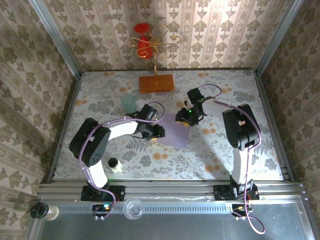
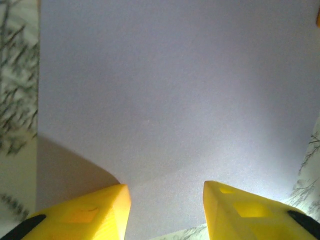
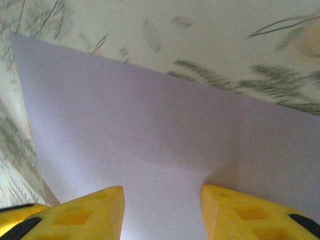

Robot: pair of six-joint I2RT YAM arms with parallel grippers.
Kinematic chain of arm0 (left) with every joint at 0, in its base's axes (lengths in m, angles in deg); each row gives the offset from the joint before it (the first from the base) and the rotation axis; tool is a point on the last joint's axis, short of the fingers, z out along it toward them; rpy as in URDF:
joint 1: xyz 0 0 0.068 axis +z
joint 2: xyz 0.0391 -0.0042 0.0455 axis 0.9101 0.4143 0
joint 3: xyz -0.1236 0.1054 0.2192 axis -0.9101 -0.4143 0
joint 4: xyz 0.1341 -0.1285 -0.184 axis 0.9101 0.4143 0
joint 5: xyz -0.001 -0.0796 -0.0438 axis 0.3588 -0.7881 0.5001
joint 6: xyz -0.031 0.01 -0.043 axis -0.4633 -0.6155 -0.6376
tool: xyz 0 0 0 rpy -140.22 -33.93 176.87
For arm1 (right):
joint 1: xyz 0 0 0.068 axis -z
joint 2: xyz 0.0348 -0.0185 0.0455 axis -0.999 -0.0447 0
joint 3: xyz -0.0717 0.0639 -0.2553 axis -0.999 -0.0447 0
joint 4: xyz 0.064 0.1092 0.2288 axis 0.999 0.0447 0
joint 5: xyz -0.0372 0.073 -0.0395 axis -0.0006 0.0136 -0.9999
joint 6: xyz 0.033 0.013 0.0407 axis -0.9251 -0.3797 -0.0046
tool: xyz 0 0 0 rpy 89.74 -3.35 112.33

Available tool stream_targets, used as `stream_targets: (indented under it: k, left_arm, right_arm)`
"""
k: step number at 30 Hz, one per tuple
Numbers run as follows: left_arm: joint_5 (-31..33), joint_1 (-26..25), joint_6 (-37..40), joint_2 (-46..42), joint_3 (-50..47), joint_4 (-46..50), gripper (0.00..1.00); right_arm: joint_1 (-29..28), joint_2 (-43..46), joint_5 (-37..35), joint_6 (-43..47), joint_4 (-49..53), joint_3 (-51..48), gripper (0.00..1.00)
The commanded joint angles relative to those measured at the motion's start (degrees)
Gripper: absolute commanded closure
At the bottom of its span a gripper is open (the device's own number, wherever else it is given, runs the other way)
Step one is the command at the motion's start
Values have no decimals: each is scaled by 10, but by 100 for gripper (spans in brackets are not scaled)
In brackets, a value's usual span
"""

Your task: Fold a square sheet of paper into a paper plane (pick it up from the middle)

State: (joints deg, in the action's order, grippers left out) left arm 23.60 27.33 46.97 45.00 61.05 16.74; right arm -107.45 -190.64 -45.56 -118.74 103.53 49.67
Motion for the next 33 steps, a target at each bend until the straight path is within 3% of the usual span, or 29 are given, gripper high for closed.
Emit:
stream_targets:
  k: [1, 8, 12, 17, 20, 27, 33]
  left_arm:
    - [38, -1, -10, -27, -12, 49, 52]
    - [52, -13, 63, -32, 77, 96, 29]
    - [81, -27, 137, 19, 155, 172, 20]
    - [141, -56, 204, 92, 264, 273, 0]
    - [142, -63, 217, 134, 316, 303, 0]
    - [125, -71, 221, 202, 396, 335, 0]
    - [123, -68, 200, 243, 440, 365, 7]
  right_arm:
    - [-12, -18, 31, 48, 50, 12, 53]
    - [-6, 72, 14, 26, 5, 26, 44]
    - [19, 141, -57, -14, -42, -33, 31]
    - [81, 200, -117, -41, -69, -123, 13]
    - [119, 228, -123, -49, -85, -170, 0]
    - [143, 257, -150, -33, -92, -213, 0]
    - [148, 246, -164, -32, -83, -214, 0]
